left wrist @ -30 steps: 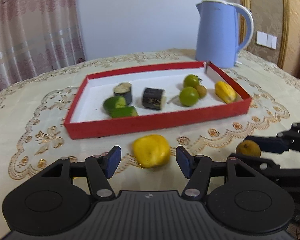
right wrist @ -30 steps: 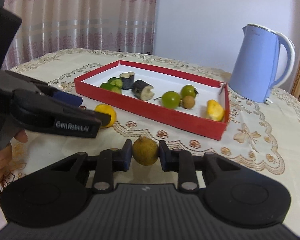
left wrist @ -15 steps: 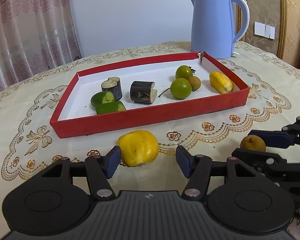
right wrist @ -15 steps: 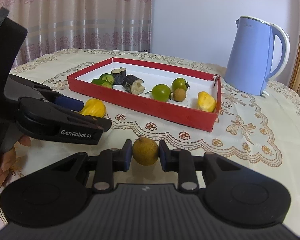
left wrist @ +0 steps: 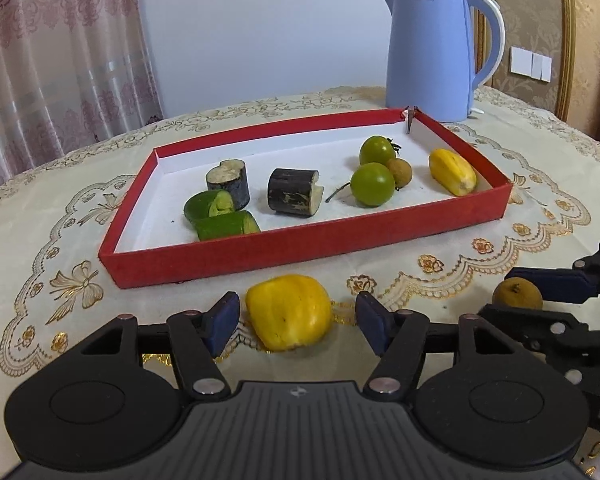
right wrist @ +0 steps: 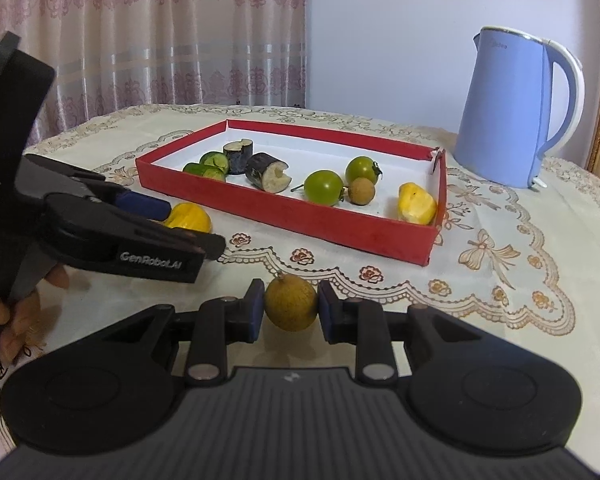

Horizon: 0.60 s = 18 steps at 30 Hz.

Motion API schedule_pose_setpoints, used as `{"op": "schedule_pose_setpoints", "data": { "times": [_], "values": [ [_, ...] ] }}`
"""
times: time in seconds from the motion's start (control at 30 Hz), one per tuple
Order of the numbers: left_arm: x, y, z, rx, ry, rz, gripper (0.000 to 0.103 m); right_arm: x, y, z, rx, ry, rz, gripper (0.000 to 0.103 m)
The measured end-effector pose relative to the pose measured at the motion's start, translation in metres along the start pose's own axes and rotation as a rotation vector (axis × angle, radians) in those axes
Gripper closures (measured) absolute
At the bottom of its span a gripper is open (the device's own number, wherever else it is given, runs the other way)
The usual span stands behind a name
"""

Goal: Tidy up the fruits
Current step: 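Grasp the brown longan with the right tool while the left tool grasps the yellow pepper piece, then carry the longan into the tray with the right tool while the left tool lifts the pepper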

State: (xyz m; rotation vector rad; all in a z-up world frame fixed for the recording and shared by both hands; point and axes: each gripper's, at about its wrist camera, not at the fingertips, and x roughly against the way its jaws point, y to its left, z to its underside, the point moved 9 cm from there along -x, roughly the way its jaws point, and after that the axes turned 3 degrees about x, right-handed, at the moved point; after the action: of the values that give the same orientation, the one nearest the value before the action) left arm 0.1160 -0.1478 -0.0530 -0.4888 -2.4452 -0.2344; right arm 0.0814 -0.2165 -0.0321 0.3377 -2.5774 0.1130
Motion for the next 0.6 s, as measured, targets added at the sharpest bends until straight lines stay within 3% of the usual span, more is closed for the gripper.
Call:
{"op": "schedule_pose_setpoints", "data": {
  "times": [0.1, 0.23, 0.6],
  "values": [
    [-0.004, 0.002, 0.000, 0.022, 0.012, 0.018, 0.040, -0.001, -0.001, 0.000, -0.010, 0.001, -0.010, 0.077],
    [-0.002, -0.001, 0.000, 0.020, 0.002, 0.026, 0.060, 0.000, -0.001, 0.000, -0.014, -0.005, -0.009, 0.077],
    [0.010, 0.001, -0.001, 0.038, -0.016, 0.043, 0.060, 0.006, -0.001, -0.008, 0.013, -0.022, 0.016, 0.077]
  ]
}}
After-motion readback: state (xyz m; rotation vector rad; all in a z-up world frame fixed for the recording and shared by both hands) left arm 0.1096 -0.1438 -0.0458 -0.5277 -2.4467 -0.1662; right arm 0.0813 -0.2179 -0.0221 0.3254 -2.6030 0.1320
